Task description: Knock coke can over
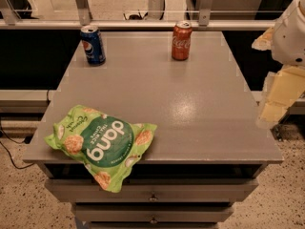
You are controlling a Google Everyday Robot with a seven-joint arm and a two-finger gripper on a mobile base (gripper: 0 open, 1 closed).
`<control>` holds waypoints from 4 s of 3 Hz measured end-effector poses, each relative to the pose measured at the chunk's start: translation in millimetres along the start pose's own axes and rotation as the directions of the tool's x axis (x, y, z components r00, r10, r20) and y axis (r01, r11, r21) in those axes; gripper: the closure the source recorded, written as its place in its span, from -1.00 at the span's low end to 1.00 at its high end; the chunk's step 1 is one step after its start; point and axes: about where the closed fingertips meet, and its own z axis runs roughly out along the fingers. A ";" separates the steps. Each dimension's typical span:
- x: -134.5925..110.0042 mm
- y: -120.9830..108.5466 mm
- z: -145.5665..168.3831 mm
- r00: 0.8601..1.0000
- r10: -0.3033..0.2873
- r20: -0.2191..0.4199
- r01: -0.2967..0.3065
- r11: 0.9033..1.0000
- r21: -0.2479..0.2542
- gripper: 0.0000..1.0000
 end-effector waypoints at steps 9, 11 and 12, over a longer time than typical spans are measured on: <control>-77.8 -262.5 175.2 0.768 0.182 0.614 -0.251 0.968 0.027 -1.00; -123.4 -264.9 197.6 0.639 0.188 0.746 -0.165 0.981 -0.105 -1.00; -139.2 -263.5 197.9 0.592 0.171 0.787 -0.122 0.985 -0.123 -1.00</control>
Offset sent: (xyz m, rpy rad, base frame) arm 0.0448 -0.0109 -0.0301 0.0944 -0.0348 -0.0081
